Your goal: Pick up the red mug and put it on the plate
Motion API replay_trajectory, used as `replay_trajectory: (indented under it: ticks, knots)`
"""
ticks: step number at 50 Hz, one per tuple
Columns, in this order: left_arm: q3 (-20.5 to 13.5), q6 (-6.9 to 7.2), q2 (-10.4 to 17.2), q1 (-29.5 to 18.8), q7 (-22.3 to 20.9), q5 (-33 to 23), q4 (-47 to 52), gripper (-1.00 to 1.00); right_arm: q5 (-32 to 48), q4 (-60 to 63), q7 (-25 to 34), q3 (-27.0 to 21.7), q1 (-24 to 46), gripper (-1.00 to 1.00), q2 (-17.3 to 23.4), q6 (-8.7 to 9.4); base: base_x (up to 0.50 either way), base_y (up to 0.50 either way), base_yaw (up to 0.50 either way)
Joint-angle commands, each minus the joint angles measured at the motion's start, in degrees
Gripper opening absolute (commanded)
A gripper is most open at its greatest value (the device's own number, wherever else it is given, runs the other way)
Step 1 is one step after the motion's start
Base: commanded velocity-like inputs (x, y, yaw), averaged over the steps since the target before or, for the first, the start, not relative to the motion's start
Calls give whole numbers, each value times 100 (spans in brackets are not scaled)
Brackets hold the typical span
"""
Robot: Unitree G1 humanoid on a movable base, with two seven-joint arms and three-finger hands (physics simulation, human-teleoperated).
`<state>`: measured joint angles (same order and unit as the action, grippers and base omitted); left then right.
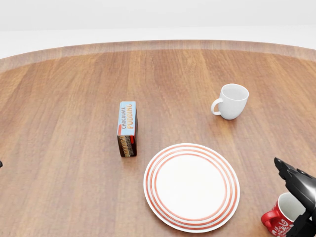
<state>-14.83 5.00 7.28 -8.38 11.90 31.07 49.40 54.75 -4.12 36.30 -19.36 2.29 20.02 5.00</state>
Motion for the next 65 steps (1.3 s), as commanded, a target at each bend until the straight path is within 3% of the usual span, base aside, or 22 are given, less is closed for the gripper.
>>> replay_trajectory:
  ticks: [1,19,30,35,55,65]
  knots:
    - [2,0,9,-25,14,2,-14,100,-238,-517,-316,-16,95,100,157,0,0,0,0]
    - [7,0,22,-44,31,11,-38,100,-224,-317,-1022,-157,-121,100,98,0,0,0,0]
    - [-8,0,16,-23,19,32,-11,100,-231,-388,-2044,-259,135,100,197,0,0,0,0]
    - [-4,0,17,-17,18,30,-2,100,-327,-579,-2246,-230,111,100,227,0,0,0,0]
    - [17,0,0,1,-20,-15,-13,100,-796,-1851,-2940,180,551,100,380,0,0,0,0]
    - [6,0,-7,8,-29,-10,-10,100,-812,-2079,-3189,453,529,100,245,0,0,0,0]
